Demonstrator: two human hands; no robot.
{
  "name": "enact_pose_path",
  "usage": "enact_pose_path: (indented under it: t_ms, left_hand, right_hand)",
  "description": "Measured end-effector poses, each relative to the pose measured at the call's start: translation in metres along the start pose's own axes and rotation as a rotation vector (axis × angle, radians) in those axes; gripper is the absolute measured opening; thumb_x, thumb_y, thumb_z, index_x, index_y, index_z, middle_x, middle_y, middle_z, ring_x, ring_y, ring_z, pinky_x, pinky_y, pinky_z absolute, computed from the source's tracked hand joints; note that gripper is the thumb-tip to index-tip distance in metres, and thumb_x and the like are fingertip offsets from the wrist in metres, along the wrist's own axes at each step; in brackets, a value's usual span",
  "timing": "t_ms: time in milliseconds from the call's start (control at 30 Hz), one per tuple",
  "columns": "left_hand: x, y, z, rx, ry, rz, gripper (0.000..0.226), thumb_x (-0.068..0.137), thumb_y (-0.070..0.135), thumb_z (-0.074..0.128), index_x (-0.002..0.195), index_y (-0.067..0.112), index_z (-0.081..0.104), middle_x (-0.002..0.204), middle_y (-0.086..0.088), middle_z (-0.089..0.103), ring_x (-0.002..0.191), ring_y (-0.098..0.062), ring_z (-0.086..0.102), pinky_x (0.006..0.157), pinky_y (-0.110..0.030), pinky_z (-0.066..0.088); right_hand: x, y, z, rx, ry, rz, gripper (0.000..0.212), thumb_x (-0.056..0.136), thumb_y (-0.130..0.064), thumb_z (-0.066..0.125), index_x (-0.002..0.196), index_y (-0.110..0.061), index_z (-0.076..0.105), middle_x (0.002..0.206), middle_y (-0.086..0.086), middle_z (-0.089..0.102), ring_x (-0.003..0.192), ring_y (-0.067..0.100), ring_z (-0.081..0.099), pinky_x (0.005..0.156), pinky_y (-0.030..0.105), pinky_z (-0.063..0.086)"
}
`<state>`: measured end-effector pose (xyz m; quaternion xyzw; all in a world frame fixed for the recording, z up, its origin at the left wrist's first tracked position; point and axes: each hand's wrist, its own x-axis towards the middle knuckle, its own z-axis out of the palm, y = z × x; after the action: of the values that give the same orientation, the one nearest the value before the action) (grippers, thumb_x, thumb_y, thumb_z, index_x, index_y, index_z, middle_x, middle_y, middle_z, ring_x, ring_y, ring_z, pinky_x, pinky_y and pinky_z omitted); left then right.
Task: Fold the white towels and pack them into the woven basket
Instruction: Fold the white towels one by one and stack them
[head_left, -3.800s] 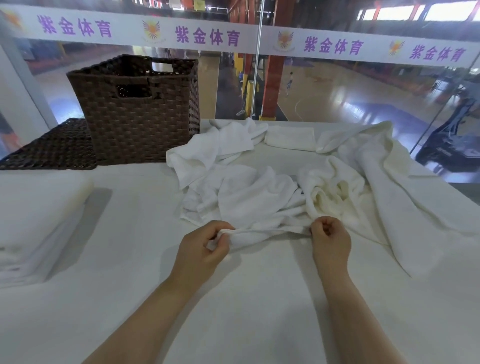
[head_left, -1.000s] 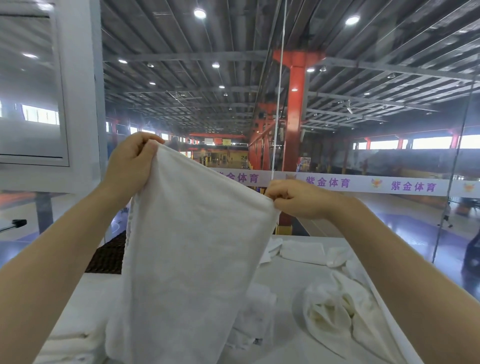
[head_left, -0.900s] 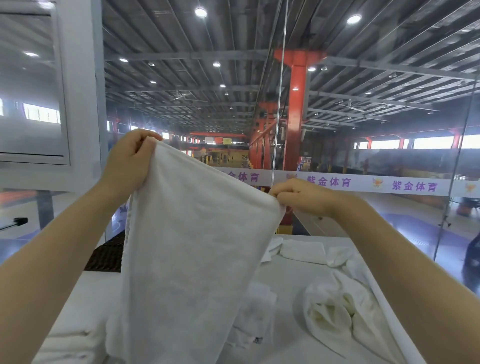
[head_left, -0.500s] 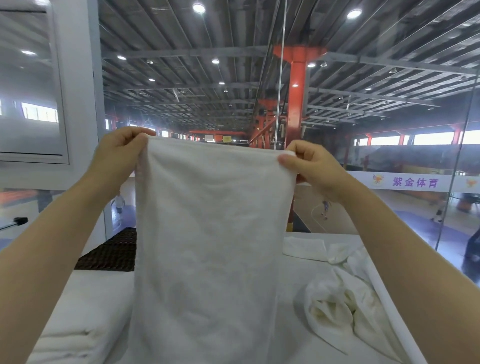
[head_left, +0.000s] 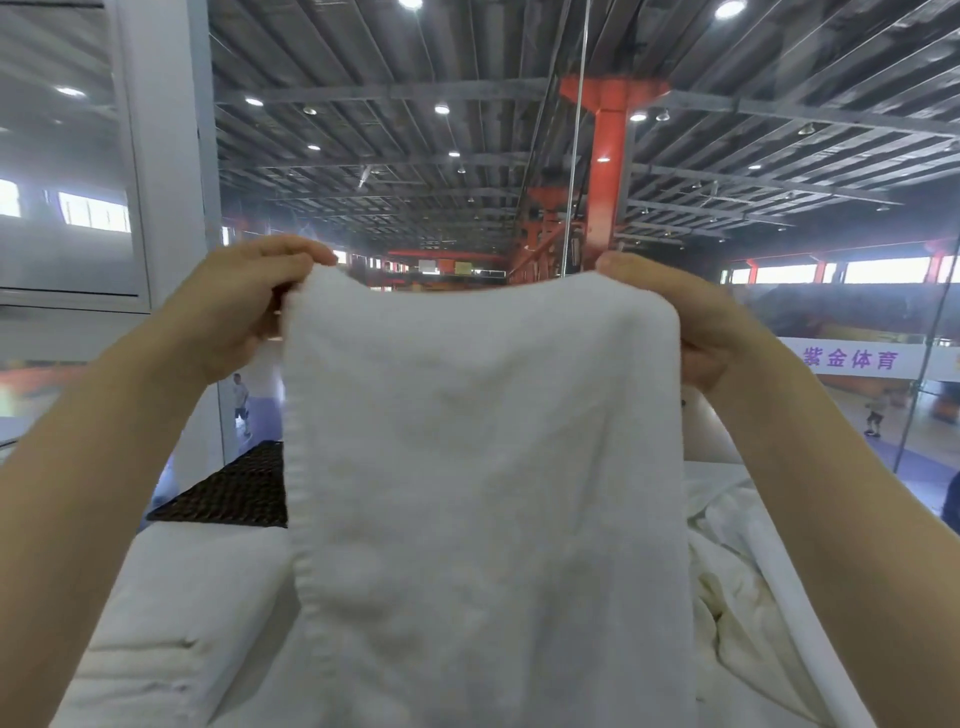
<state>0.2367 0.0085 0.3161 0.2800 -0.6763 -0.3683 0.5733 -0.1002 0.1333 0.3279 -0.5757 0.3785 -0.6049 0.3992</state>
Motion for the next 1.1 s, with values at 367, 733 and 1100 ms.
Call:
enact_pose_path:
  t_ms: [367,733,1100]
  left_hand:
    - [-0.026,-0.219,0.063,0.357,-0.181,-0.404,0.037,0.097,-0.002,0.04,0.075,0.016,0.065,0.079,-0.013,0.057,0.067,-0.021,0.054,0.065,-0.03,0.048]
    - [-0.064,-0.315,0.114,0.647,-0.638,-0.487,0.041,0.095,0.045,0.054,0.131,0.025,0.049,0.125,0.004,0.057,0.104,-0.011,0.057,0.089,-0.023,0.047]
    - [-0.058,-0.348,0.141,0.243,-0.352,-0.803,0.017,0.094,0.03,0.057,0.099,0.014,0.056,0.093,-0.008,0.065,0.073,-0.02,0.06,0.069,-0.025,0.046]
  right_hand:
    - [0.014,0.161,-0.039,-0.901,0.171,0.246,0.009,0.09,-0.025,0.068,0.092,-0.018,0.073,0.09,-0.003,0.068,0.077,0.017,0.066,0.062,0.03,0.06]
    - [0.034,0.254,-0.078,-1.129,0.246,0.27,0.012,0.096,-0.023,0.055,0.088,-0.021,0.064,0.092,-0.003,0.063,0.086,0.014,0.055,0.079,0.022,0.036]
    - [0.04,0.271,-0.1,-1.09,0.231,0.257,0.016,0.094,-0.023,0.057,0.081,-0.024,0.066,0.085,-0.013,0.062,0.083,0.008,0.054,0.07,0.017,0.037]
